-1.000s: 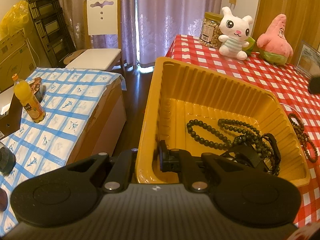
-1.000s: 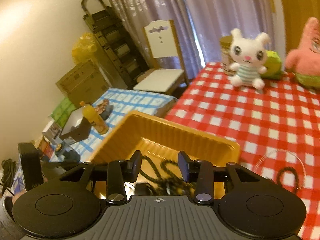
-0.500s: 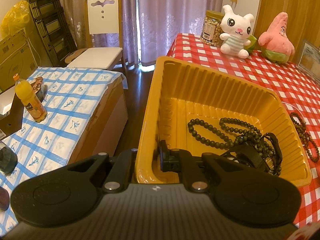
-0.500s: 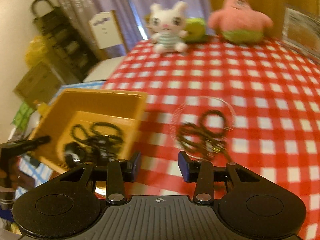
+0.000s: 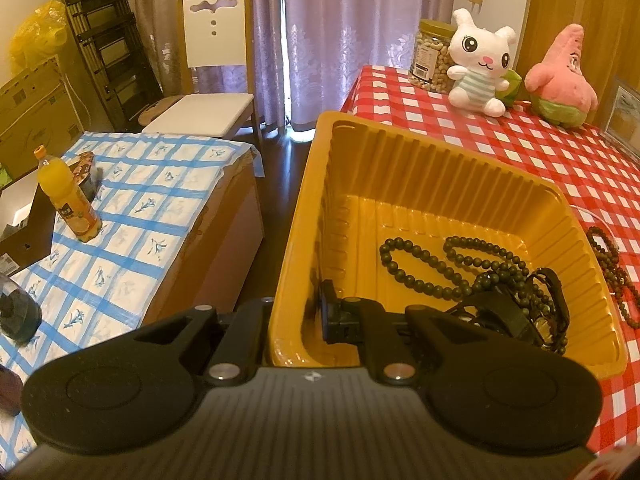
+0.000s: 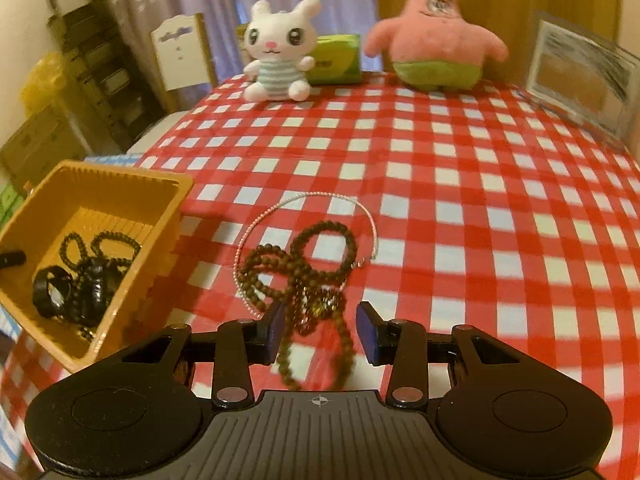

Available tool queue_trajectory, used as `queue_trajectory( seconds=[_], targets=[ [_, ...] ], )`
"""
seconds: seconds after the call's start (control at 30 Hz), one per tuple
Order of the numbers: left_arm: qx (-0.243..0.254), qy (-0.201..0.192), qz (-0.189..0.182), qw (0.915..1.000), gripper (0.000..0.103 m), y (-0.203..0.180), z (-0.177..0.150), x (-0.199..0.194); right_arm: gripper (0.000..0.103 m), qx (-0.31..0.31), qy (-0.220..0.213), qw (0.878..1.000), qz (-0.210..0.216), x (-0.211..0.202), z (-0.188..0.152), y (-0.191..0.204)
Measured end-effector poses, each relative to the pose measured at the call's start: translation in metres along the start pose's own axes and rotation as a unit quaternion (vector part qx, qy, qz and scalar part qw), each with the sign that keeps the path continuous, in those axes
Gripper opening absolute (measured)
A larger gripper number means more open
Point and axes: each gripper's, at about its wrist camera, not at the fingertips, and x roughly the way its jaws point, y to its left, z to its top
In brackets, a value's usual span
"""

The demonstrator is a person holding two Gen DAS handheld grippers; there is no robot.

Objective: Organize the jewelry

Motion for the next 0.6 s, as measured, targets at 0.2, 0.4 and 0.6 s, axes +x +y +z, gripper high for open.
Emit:
queue_trajectory(
  seconds=[0.2,0.4,0.6],
  targets=[
    [-0.002,0.002,0.007,1.0000,0.010,-0.002,0.001,0.001,0.039,-0.064,0.002,0.997,0.035,0.024,0.015,-0.007],
    [-0.008,0.006,0.016,0.9998,0.011,-0.003,0.001,0.002,0.026,-0.121,0.022,0.991,0.060,0.054,0.027,-0.013],
    [-0.012,0.005,0.024,0.9996,0.012,-0.006,0.002,0.002,0.025,-0.135,0.039,0.986,0.095,0.073,0.035,-0.018]
  ],
)
